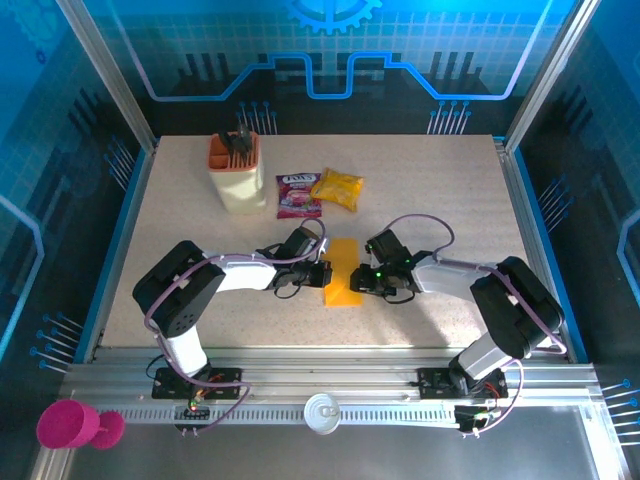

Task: Fold a paper plane with a square sheet of paper (pick it up from the middle)
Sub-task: Turn over the paper at the center of the table.

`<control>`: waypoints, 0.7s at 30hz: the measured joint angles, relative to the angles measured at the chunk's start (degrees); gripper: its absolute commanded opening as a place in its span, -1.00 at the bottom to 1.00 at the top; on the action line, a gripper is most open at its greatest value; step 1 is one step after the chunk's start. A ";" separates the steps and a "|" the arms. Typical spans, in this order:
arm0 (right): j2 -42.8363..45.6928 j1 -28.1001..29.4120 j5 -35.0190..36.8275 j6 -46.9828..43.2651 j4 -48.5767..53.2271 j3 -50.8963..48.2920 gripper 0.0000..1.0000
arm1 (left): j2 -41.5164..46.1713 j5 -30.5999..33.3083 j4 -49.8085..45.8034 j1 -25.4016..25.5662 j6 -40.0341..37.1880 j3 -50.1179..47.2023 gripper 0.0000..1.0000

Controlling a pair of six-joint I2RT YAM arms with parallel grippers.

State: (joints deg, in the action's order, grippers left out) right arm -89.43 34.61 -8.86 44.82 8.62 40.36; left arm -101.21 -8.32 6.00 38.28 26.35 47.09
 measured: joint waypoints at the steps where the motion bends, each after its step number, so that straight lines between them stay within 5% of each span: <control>1: -0.02 0.33 0.55 0.15 0.24 0.17 -0.29 | 0.00 0.00 0.02 0.00 0.02 0.00 -1.00; 12: -0.98 5.90 -0.17 1.03 -0.98 1.38 -0.29 | 0.00 -0.20 0.79 0.00 0.02 -0.35 -1.00; 21: -0.98 4.11 -1.07 2.34 -4.59 0.79 -0.26 | 0.00 -0.39 0.83 0.00 0.02 -0.39 -1.00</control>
State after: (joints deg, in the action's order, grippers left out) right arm -90.41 38.72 -9.93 47.16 4.03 41.15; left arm -101.21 -8.71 6.83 38.28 26.37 46.70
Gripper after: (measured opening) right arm 0.365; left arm 0.046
